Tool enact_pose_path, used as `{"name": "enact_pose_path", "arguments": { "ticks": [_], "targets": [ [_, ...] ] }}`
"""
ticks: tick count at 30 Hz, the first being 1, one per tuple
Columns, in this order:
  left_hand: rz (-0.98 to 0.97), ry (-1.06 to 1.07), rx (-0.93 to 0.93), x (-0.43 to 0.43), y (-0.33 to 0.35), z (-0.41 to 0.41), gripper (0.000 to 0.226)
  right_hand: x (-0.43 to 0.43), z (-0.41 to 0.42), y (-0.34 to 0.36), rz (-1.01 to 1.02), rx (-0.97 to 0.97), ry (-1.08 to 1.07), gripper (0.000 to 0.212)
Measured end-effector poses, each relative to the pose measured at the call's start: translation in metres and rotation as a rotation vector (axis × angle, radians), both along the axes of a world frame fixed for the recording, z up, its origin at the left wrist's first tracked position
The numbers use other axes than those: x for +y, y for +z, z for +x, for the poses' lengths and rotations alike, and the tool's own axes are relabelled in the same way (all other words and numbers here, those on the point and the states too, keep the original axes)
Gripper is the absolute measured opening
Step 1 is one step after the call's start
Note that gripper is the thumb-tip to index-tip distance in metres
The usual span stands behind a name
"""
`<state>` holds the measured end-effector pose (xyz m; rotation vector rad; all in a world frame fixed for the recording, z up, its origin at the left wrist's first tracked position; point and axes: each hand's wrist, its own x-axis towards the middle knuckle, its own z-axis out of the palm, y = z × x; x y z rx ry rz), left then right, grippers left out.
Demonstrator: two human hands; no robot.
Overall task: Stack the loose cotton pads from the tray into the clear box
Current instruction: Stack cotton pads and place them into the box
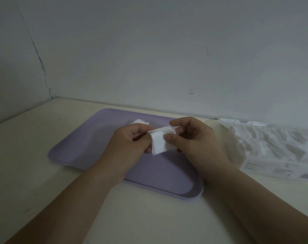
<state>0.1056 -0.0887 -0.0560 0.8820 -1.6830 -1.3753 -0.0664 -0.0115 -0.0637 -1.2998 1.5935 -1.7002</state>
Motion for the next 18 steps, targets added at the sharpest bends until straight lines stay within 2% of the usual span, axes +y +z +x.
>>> {"name": "enact_pose_path", "arguments": {
  "ticks": [6, 9, 11, 15, 18],
  "targets": [
    [0.002, -0.016, 0.0, 0.0005, 0.0005, 0.0003, 0.017, -0.0018, 0.0006, -0.0028, 0.093, 0.177, -0.037, 0.045],
    [0.025, -0.028, 0.04, -0.0006, 0.0024, 0.0012, 0.016, -0.0004, 0.002, -0.0011, 0.099, 0.185, 0.013, 0.03],
    [-0.027, -0.057, 0.027, 0.0004, 0.0022, 0.0016, 0.009, 0.0005, 0.0009, -0.0004, 0.078, 0.177, -0.016, 0.025],
    [-0.129, -0.026, -0.056, -0.0004, 0.0003, 0.0006, 0.022, 0.0019, 0.0044, 0.0009, 0.121, 0.254, 0.075, 0.046],
    [-0.147, -0.048, -0.042, -0.0005, -0.0002, -0.0009, 0.025, 0.002, 0.0056, -0.001, 0.155, 0.44, 0.137, 0.052]
  ]
}}
